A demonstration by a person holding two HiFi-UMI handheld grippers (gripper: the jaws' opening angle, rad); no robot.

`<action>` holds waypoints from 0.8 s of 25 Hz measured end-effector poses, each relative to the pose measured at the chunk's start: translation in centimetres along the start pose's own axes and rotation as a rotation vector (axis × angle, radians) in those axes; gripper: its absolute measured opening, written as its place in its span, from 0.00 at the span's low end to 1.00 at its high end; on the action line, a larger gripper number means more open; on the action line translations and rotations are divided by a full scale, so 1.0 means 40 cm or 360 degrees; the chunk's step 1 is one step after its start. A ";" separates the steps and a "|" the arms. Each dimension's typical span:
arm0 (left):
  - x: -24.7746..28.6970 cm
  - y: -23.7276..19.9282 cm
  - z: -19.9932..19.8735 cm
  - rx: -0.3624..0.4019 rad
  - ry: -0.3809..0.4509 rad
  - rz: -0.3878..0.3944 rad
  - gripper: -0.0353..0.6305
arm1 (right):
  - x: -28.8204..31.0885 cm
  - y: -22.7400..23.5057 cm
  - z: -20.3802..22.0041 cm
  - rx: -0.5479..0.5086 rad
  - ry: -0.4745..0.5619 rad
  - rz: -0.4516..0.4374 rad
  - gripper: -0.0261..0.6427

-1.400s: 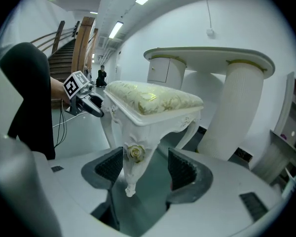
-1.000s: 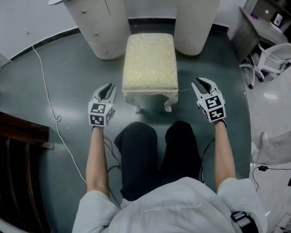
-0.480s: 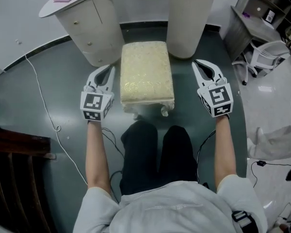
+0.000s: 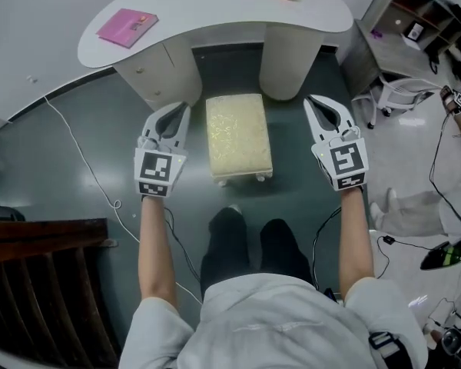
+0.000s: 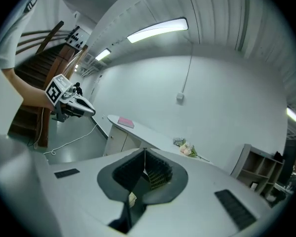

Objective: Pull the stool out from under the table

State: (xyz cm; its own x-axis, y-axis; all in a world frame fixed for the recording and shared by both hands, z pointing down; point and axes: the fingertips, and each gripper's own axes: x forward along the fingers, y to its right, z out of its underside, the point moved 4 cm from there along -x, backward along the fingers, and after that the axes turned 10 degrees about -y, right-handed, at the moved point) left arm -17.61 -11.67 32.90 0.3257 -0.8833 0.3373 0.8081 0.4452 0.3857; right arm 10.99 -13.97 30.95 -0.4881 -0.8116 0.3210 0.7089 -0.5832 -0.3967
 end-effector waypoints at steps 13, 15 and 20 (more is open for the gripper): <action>-0.302 -0.074 -0.517 -0.0040 0.0015 0.0000 0.09 | -0.362 0.181 -0.476 0.0004 0.0019 0.0035 0.06; -0.349 -0.046 -0.572 -0.0025 0.0020 -0.0003 0.09 | -0.427 0.186 -0.515 -0.0007 0.0038 0.0030 0.06; -0.454 0.017 -0.647 -0.0022 0.0037 -0.0027 0.09 | -0.549 0.179 -0.573 -0.0060 0.0075 0.0032 0.06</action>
State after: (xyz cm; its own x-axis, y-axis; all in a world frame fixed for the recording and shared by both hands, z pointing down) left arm -10.27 0.87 4.80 0.3229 -0.8940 0.3106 0.8205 0.4280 0.3790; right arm 15.13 -1.10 1.36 -0.4979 -0.8235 0.2721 0.6997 -0.5667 -0.4350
